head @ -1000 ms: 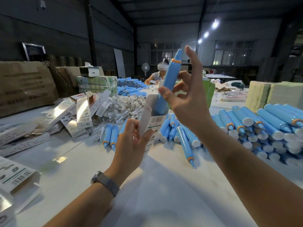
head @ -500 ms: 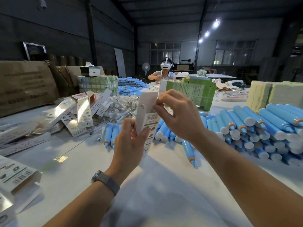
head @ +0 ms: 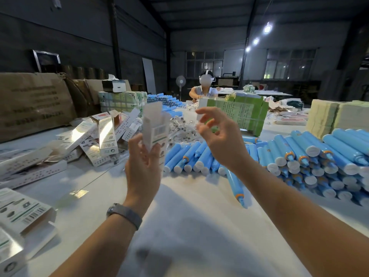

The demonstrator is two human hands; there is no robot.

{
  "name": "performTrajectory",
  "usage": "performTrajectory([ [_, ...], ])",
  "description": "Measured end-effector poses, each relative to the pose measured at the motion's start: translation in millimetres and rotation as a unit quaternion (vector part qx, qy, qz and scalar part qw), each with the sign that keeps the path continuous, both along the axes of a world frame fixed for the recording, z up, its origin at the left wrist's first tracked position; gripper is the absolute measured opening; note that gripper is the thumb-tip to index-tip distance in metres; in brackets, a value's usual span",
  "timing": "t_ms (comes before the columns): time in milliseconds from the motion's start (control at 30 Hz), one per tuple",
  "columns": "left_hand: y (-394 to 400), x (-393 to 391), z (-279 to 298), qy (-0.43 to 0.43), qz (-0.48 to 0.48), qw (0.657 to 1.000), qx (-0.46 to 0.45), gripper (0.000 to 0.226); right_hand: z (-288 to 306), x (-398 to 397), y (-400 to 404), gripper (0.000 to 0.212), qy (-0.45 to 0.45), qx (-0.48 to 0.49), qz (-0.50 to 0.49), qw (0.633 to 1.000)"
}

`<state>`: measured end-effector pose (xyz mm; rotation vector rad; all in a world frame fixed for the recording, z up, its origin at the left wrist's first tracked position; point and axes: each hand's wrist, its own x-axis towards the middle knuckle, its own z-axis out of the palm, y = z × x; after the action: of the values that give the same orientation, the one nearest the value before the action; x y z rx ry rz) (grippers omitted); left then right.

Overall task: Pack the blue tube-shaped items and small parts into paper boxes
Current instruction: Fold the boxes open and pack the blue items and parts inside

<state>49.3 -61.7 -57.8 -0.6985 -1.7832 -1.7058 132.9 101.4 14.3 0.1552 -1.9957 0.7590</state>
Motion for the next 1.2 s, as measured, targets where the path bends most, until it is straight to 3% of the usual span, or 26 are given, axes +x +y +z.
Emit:
performTrajectory([
  [67, -7.7, -9.6, 4.7, -0.012, 0.026, 0.998, 0.049, 0.023, -0.1, -17.5, 5.0, 0.023, -0.020, -0.005, -0.037, 0.999],
  [167, -12.1, -16.5, 5.6, -0.022, 0.045, 0.996, 0.068, 0.026, -8.2, -54.8, 11.9, 0.024, -0.151, 0.041, -0.085, 0.984],
  [333, -8.1, -14.4, 2.1, -0.013, 0.047, 0.997, 0.053, 0.028, -16.1, -123.6, 8.2, 0.027, -0.306, 0.107, -0.142, 0.935],
  [433, -8.2, -13.6, 0.5, -0.007, 0.051, 0.997, 0.056, 0.031, -17.5, -161.4, -0.1, 0.033, -0.379, 0.199, -0.174, 0.887],
  [533, -9.6, -15.8, 0.7, -0.006, 0.049, 0.996, 0.071, 0.030, -17.6, -189.2, -6.4, 0.034, -0.417, 0.316, -0.207, 0.827],
  [667, -12.2, -20.9, 1.4, -0.008, 0.046, 0.995, 0.090, 0.028, -25.9, -217.1, -11.7, 0.009, -0.478, 0.350, -0.222, 0.775],
  [767, -14.2, -23.8, 0.3, -0.016, 0.045, 0.995, 0.092, 0.029, -32.1, -227.2, -16.7, 0.015, -0.476, 0.379, -0.236, 0.758],
  [833, -15.6, -25.6, -0.6, -0.017, 0.042, 0.994, 0.095, 0.028, -32.0, -228.4, -16.5, 0.018, -0.446, 0.393, -0.232, 0.770],
  [933, -16.3, -26.5, -0.6, -0.014, 0.046, 0.994, 0.103, 0.028, -28.1, -223.6, -6.9, 0.020, -0.400, 0.344, -0.206, 0.824],
  [1033, -15.1, -23.8, -1.2, -0.014, 0.033, 0.994, 0.104, 0.030, -16.3, -208.5, 1.6, 0.017, -0.345, 0.203, -0.148, 0.904],
  [1133, -9.6, -18.0, -3.6, 0.020, 0.012, 0.997, 0.071, 0.030, 2.1, -175.8, 3.5, 0.011, -0.217, 0.083, -0.094, 0.968],
  [1200, -5.2, -11.5, -4.7, 0.046, -0.006, 0.998, 0.044, 0.028, 13.3, -140.7, -3.6, 0.033, -0.114, -0.016, -0.014, 0.993],
])
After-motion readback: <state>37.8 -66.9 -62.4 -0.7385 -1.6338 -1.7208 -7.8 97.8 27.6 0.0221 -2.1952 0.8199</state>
